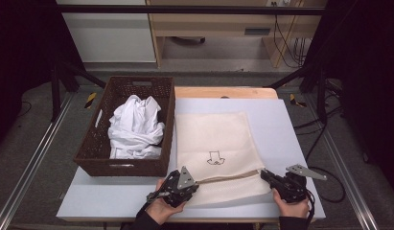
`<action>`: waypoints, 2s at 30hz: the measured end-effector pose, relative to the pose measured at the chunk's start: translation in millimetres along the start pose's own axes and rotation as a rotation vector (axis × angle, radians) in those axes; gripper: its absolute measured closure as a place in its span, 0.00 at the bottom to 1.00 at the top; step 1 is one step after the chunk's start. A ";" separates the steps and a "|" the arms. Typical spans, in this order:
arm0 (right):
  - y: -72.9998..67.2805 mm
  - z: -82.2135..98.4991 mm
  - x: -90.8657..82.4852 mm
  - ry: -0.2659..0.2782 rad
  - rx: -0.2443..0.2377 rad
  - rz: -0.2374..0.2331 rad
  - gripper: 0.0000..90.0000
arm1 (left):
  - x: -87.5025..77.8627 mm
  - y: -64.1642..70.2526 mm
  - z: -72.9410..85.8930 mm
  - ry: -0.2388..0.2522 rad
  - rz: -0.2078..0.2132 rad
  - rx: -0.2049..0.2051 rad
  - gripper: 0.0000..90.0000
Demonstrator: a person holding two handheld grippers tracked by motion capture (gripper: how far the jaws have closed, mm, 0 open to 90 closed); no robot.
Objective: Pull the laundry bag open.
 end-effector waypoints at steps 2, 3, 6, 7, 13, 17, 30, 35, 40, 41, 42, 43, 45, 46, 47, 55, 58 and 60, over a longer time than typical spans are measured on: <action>0.2 0.1 -0.3 -0.001 0.004 0.002 0.93 | -4.5 -2.7 4.0 0.000 -0.006 -0.011 0.90; 0.8 0.1 -0.5 -0.001 0.000 0.007 0.93 | -6.5 -4.2 6.3 0.002 -0.004 -0.016 0.90; 1.6 0.6 -0.8 -0.001 0.007 0.003 0.93 | -12.6 -8.7 14.1 0.012 -0.006 -0.032 0.90; 1.4 0.7 -0.7 -0.003 0.008 0.003 0.93 | -14.1 -9.8 16.5 0.009 -0.012 -0.039 0.90; 1.6 1.5 -0.3 -0.009 0.013 0.003 0.93 | -22.2 -17.9 27.0 0.013 -0.008 -0.063 0.90; 1.0 1.5 -0.2 -0.008 0.007 0.012 0.93 | -24.4 -19.3 30.4 0.001 -0.029 -0.053 0.90; -0.5 3.3 2.1 -0.023 -0.001 0.032 0.93 | -27.4 -26.5 38.3 -0.040 -0.032 -0.046 0.90; -0.4 4.1 2.2 -0.030 0.014 0.026 0.93 | -30.5 -28.3 40.8 -0.036 -0.026 -0.060 0.90; 2.7 5.0 2.0 -0.037 0.023 0.038 0.93 | -35.0 -34.1 46.5 -0.031 -0.007 -0.092 0.90; 3.1 5.3 2.1 -0.033 0.031 0.028 0.93 | -35.5 -34.2 46.9 -0.032 -0.008 -0.089 0.90; 2.5 5.7 2.6 -0.039 0.028 0.033 0.93 | -35.3 -33.6 46.9 -0.037 -0.014 -0.085 0.90; 1.6 5.8 3.4 -0.043 0.018 0.040 0.93 | -34.9 -33.2 47.1 -0.042 -0.023 -0.078 0.90; 0.1 6.5 4.4 -0.045 0.010 0.042 0.93 | -34.1 -34.5 48.5 -0.045 -0.031 -0.081 0.90; -0.4 7.2 4.9 -0.047 0.008 0.039 0.93 | -33.8 -35.7 49.6 -0.042 -0.037 -0.091 0.90; -0.7 8.1 5.4 -0.054 0.008 0.029 0.92 | -33.3 -36.8 50.7 -0.036 -0.039 -0.104 0.90; 2.3 16.1 14.8 -0.124 -0.015 0.051 0.77 | -29.8 -35.0 53.2 0.016 -0.072 -0.149 0.88; 1.5 14.8 14.5 -0.086 -0.048 0.088 0.63 | -34.9 -31.7 51.5 0.062 -0.083 -0.171 0.78; -0.3 11.8 12.9 -0.054 -0.079 0.123 0.60 | -40.6 -28.3 49.5 0.098 -0.077 -0.189 0.74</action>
Point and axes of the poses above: each handheld gripper's, and its own axes: x roughly forward along the jaws, z roughly out of its underside, y roughly to its right, the point moved 3 cm from there along x, roughly forward along the jaws, and after that the axes turned 4 degrees about z, right-handed, at the moved point
